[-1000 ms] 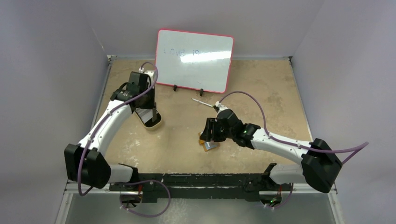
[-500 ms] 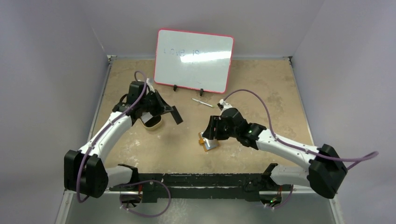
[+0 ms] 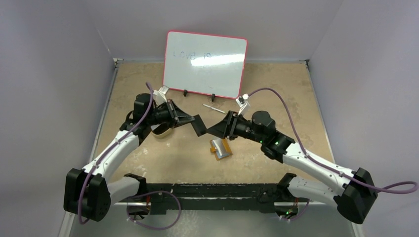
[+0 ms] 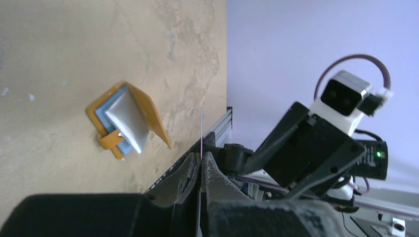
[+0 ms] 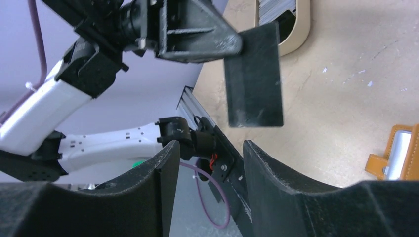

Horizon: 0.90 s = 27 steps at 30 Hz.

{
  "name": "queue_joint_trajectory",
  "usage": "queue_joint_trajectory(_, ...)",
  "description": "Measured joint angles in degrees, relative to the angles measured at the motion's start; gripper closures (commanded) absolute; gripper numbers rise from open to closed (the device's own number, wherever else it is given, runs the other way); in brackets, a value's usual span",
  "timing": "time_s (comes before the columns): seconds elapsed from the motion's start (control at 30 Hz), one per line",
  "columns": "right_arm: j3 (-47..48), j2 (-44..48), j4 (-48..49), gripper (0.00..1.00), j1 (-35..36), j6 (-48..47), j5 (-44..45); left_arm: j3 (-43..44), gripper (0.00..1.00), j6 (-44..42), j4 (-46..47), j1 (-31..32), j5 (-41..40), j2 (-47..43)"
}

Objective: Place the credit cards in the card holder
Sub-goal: Pick up the credit card from the storage box.

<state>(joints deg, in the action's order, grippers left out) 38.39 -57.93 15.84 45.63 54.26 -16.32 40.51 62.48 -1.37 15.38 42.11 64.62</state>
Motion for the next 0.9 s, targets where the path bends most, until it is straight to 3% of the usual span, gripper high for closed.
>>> queue_joint_trajectory(0.23,1.1,-1.1,-1.6,0.44,-2.3,2.3,-0.8,-0.3,1.00,-2.5,0.3,2.8,4.4,-2.4)
queue_joint_trajectory(0.53,2.2,-6.7,-0.7,0.56,-4.1,1.4,-8.3,-0.3,1.00,-5.1,0.0,8.0,6.0,-2.4)
queue_joint_trajectory(0.6,2.2,-6.7,0.2,0.63,-4.1,1.2,-9.3,-0.3,1.00,-5.0,0.8,8.0,6.1,-2.4)
queue_joint_trajectory(0.67,1.7,-6.6,1.3,0.77,-4.2,1.3,-10.1,-0.3,1.00,-4.8,1.6,7.9,6.2,-2.4)
queue_joint_trajectory(0.77,-0.1,-6.6,3.3,1.00,-4.7,1.8,-10.8,-0.3,0.88,-4.5,2.3,7.9,6.2,-2.4)
queue_joint_trajectory(0.9,-2.5,-6.5,6.2,1.00,-4.7,3.5,-12.5,-0.3,0.71,-5.0,1.8,8.0,4.4,-2.4)
